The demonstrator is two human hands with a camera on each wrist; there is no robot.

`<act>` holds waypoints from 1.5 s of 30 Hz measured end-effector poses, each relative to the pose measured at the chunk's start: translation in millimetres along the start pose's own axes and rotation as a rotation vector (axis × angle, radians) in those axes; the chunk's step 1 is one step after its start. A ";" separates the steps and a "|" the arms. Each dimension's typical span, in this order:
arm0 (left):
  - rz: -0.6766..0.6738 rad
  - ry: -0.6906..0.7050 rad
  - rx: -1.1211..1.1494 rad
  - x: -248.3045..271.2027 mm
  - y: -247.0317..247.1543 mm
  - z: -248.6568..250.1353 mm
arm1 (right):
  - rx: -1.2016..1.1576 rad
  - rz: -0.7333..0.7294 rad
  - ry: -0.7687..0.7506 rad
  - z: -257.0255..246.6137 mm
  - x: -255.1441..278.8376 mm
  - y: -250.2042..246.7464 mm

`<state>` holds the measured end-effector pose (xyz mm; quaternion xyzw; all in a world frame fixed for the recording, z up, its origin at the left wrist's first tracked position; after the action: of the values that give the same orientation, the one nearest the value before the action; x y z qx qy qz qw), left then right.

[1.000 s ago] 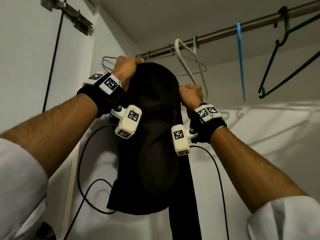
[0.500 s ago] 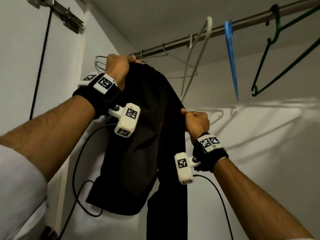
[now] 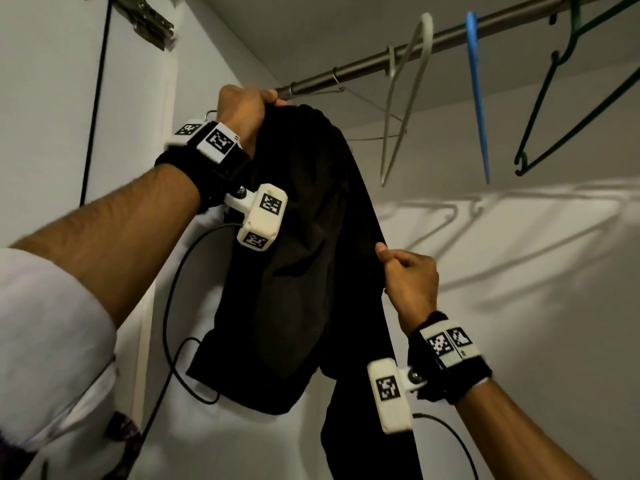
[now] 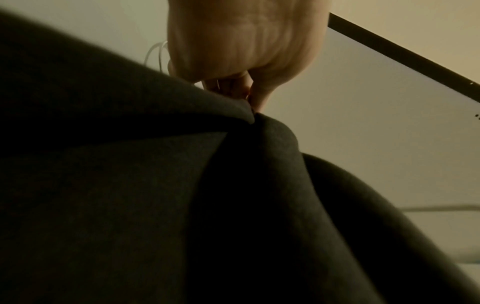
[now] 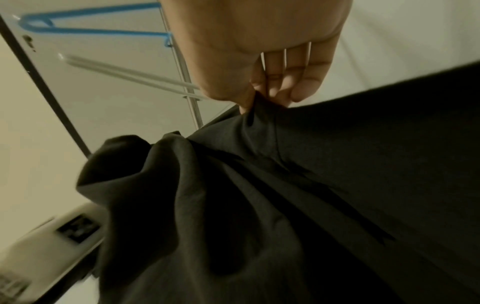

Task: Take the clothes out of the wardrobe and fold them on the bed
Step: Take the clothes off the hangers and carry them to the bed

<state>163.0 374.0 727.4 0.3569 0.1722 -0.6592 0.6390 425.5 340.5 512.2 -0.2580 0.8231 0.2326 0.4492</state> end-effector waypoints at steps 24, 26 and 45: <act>0.039 0.002 0.082 -11.9 0.8 -2.3 | -0.092 -0.169 -0.087 -46.8 96.3 -41.1; 0.046 0.006 0.070 -19.3 -0.5 -3.5 | -0.055 -0.134 -0.117 -57.4 74.9 -40.0; 0.023 0.029 0.063 -15.8 0.6 -6.7 | 0.185 -0.141 -0.322 -149.6 -18.5 12.3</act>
<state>164.1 389.8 733.8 0.3881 0.1565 -0.6519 0.6324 333.6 261.9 603.0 -0.2322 0.7384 0.1619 0.6120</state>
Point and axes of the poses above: each hand's wrist, its own x-axis away from the middle knuckle, its own y-axis out of the palm, z = x × y, the point moved 3 cm from there along -x, towards the middle knuckle, and after that the axes turned 9 degrees about -y, right-handed, at the moved point
